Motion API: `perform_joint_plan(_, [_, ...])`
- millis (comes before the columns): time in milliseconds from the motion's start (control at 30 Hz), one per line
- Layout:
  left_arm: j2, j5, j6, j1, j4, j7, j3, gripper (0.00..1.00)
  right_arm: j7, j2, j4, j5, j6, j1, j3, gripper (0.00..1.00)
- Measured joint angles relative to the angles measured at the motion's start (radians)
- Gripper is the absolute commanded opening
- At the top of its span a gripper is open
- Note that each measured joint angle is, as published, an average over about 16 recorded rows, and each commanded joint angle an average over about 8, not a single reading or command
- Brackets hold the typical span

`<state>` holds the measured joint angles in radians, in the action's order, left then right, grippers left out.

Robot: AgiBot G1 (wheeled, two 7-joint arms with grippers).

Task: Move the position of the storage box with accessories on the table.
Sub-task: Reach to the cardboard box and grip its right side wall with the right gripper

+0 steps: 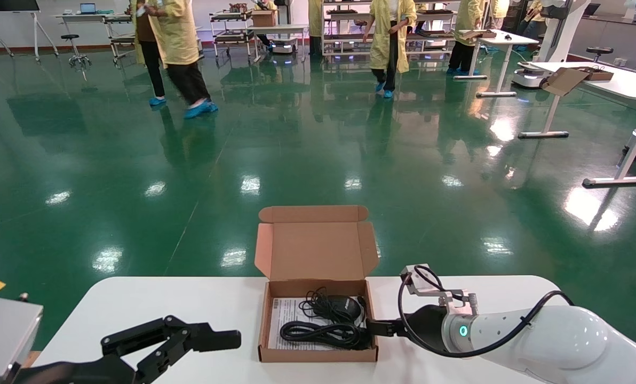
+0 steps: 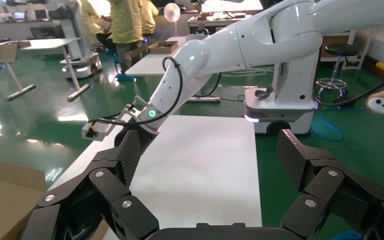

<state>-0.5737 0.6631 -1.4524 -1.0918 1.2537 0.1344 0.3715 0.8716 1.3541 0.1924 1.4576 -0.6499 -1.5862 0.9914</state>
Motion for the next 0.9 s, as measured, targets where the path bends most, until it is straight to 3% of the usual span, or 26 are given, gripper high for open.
perform_joint_plan(900, [0.000, 0.000, 0.000, 0.000, 0.000, 0.000, 0.000, 1.00, -0.071, -0.012, -0.049, -0.051, -0.058, -0.015, 0.013, 0.00])
